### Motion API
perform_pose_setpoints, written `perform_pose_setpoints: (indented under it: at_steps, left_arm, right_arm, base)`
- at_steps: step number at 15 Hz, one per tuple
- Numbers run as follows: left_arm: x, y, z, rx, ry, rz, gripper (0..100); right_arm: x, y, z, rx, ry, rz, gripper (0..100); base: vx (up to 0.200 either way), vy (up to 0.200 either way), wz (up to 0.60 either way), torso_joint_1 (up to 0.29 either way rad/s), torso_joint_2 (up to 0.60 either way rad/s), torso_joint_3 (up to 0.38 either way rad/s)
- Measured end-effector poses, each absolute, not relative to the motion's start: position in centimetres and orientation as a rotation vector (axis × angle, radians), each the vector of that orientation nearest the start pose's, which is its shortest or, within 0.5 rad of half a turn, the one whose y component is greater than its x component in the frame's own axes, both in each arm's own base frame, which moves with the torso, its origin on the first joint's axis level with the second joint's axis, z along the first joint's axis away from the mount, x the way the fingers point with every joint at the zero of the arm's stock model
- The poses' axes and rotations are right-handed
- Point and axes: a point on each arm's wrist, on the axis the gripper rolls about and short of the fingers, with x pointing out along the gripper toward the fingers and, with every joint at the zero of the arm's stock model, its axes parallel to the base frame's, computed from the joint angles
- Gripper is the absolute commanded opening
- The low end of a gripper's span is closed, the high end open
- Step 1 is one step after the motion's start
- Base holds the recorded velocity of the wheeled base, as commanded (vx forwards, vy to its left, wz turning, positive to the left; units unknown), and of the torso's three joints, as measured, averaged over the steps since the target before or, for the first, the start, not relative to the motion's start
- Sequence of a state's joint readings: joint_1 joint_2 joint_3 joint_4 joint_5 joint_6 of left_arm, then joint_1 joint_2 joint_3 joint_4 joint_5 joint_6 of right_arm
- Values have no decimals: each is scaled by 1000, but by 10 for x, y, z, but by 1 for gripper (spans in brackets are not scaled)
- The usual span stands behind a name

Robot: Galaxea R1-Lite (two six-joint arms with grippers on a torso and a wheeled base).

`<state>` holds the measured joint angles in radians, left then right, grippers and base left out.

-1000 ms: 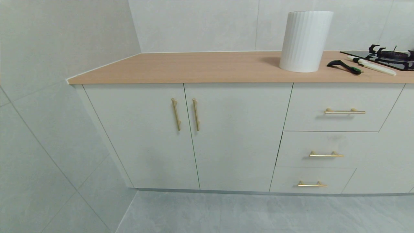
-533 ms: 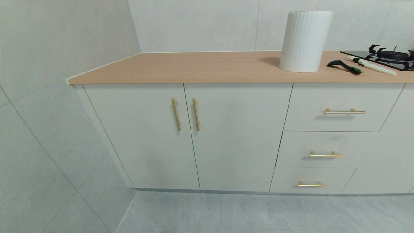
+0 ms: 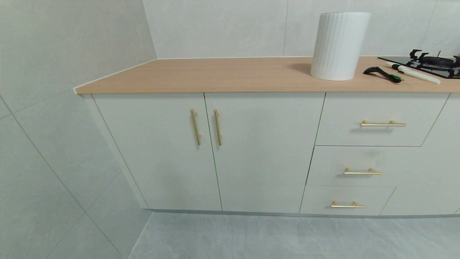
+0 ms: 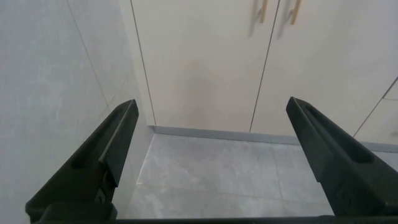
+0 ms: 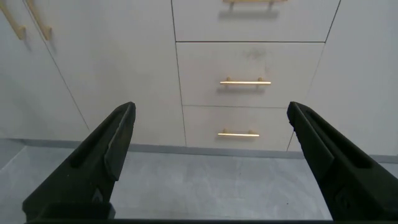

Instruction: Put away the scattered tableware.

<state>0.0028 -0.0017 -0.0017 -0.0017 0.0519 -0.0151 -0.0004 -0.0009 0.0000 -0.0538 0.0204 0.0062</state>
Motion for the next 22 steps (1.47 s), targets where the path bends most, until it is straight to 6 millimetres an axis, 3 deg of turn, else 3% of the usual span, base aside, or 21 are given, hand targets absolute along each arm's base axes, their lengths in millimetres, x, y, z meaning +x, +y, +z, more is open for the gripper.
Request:
perform_pose_setpoints:
  at_steps: [11, 18, 22]
  left_arm:
    - [-23, 1, 76, 29, -5, 52, 100]
    - [-23, 1, 76, 8, -5, 51, 100]
    - [-23, 1, 76, 6, -5, 51, 100]
  right_arm:
    - [-23, -1, 76, -7, -3, -39, 100]
    - [-23, -1, 76, -6, -2, -37, 100]
    - [-23, -1, 76, -6, -1, -37, 100]
  base:
    - [0, 0, 0, 0, 0, 0]
    - [200, 0, 0, 2, 3, 3]
    - [0, 0, -150, 2, 1, -1]
